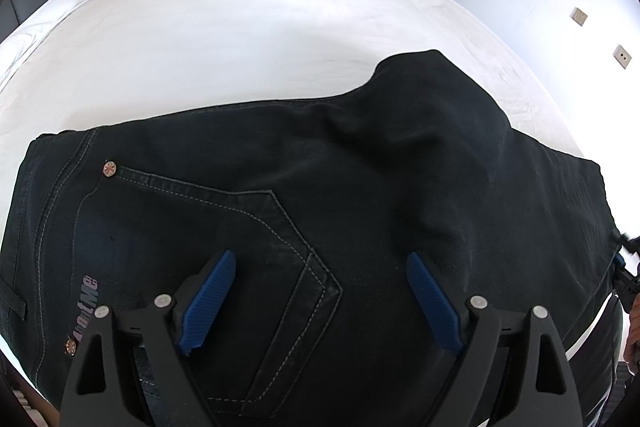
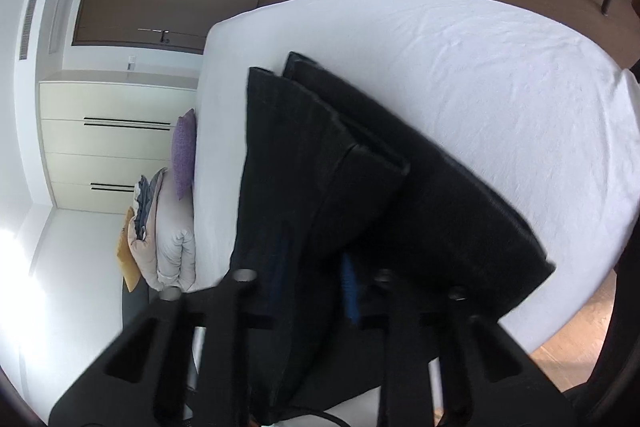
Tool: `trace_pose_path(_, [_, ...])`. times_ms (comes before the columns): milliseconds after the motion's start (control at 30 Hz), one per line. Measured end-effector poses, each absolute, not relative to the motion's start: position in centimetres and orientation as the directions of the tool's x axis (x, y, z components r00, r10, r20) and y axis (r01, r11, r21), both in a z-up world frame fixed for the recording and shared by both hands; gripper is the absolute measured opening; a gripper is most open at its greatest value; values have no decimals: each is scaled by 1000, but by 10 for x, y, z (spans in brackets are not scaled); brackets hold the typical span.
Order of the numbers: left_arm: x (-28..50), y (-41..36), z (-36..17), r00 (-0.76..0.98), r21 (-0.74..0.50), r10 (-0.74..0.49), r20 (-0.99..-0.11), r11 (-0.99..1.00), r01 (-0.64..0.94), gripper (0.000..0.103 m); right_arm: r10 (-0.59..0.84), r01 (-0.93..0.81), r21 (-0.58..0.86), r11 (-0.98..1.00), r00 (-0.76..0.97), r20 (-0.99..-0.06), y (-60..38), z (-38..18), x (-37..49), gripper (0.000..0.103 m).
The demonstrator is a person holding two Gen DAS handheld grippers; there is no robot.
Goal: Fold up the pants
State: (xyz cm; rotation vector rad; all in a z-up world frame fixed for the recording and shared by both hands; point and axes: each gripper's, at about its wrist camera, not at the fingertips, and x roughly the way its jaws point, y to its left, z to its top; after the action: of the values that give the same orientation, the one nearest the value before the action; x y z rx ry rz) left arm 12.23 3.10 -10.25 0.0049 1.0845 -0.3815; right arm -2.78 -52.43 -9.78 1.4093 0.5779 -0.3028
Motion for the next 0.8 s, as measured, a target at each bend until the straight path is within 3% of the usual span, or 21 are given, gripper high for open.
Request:
trace_pose_path(300, [127,29,-104,409,-182,-303,-861,934,308,90,78,562,766,314,788,-610,-514,-69,-33,2])
trace_pose_path(467, [129,29,-106,408,-173,-297,-863,933,314,90,96,612,743,270,751,-653,-513,-82,-59,2])
trace_pose_path(800, [127,22,-104,414,-153,-290,-863,931,332,90,146,593,768,241,760,-633,-521,-113,-69,2])
